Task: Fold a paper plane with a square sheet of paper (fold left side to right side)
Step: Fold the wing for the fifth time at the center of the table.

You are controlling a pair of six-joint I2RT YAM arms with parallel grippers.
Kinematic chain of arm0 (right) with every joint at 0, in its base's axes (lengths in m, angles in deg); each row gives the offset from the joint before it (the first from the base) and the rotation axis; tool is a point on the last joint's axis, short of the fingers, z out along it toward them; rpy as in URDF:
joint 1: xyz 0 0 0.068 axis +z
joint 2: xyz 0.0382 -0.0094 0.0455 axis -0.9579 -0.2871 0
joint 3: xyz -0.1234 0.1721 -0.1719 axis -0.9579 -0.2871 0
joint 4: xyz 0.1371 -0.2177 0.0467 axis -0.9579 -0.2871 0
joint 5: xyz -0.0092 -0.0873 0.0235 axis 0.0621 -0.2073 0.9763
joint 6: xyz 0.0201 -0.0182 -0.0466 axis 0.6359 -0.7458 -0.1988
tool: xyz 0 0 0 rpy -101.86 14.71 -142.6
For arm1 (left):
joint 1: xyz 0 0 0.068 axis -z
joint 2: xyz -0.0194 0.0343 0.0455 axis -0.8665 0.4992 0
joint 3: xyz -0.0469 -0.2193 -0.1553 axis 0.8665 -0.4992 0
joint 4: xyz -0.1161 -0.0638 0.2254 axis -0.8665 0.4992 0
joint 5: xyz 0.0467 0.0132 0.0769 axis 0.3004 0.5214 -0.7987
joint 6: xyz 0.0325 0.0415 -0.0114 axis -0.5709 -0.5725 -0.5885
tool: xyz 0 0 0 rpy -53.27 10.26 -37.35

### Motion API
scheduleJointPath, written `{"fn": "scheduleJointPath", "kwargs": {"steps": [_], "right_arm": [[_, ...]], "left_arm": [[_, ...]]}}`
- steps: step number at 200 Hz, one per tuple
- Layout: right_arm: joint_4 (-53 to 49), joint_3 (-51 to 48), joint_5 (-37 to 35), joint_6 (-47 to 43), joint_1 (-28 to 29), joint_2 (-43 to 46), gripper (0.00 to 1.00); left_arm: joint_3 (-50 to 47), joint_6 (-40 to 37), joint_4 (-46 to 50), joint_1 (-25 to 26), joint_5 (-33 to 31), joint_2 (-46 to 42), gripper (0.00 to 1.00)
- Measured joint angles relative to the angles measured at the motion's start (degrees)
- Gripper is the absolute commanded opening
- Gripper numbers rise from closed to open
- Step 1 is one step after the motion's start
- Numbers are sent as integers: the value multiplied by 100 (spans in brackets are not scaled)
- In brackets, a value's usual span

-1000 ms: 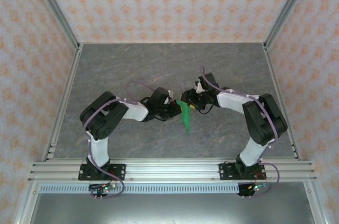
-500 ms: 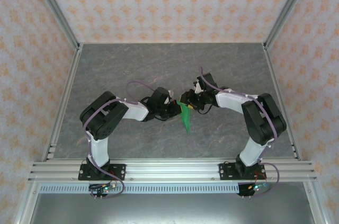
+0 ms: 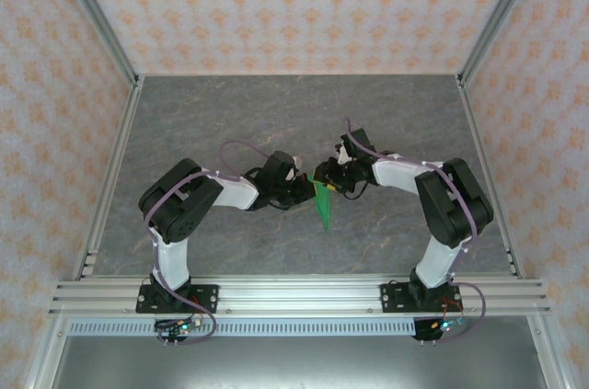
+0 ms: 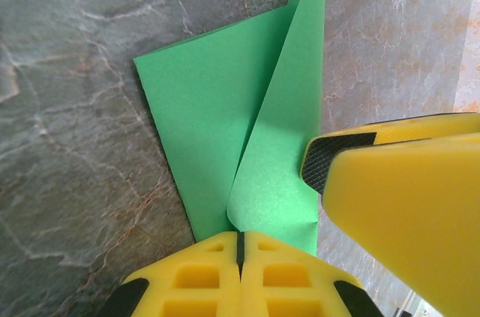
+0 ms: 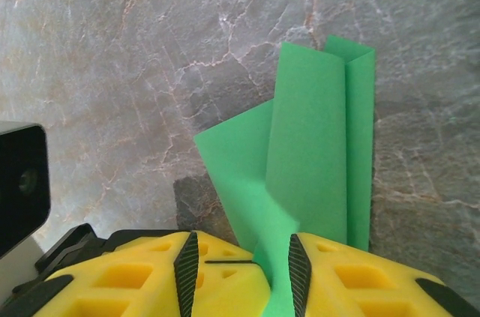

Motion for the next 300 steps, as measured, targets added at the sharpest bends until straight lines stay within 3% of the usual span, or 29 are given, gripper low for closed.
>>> {"fn": "scheduleJointPath", "kwargs": {"steps": [150,189,241,300], "right_arm": [[-114,46,-166,-66,11,-205,35],[-234,96,-203,-133,11,-249,32],[-302,129,-210,-177,-2,-330,23],[-361,160,-212,-216,-2,-341,22]], "left_arm": [[31,2,52,0,-13,13,0],[-22,4,13,0,-48,-33,9],[-367,2,232,0,-262,-498,22],[-772,20,317,22,-142,-1425,18]]}}
